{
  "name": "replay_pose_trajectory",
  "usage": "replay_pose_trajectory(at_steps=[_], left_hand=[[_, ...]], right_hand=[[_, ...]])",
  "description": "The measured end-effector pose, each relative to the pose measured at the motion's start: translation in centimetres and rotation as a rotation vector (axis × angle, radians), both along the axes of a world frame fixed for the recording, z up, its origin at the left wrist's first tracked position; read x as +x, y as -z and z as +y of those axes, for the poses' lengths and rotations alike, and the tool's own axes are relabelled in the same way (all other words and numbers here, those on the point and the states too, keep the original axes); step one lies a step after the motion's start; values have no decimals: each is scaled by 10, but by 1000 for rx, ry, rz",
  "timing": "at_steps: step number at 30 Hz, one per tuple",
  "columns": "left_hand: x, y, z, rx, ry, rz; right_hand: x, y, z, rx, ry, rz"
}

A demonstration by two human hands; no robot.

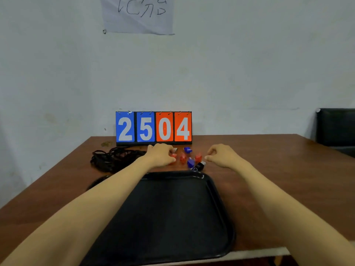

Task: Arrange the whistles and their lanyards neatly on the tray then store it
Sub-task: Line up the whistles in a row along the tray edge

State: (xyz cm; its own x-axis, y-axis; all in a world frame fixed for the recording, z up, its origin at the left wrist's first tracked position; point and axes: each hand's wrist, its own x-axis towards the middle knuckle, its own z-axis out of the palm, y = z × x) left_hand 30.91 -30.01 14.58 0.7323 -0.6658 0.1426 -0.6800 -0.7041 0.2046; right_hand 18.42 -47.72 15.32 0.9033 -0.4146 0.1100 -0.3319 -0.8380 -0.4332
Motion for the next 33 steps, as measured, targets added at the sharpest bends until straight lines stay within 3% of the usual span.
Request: replay_pose_trajectory(at_steps=[5, 11, 20, 27, 33], left_hand=[[26, 23, -23, 138, -62, -38], [36, 32, -30, 258, -77, -3], [29, 37, -27, 9, -104, 46], [26, 40, -23, -76, -177, 83], [25, 41, -25, -102, -215, 141]], right_hand=[[29, 22, -1, -7, -12, 146], [48, 36, -3, -29, -58, 129], [40, 39, -18, 48, -56, 80], [35, 43, -27, 160, 19, 31], [32, 51, -28, 135, 16, 52]])
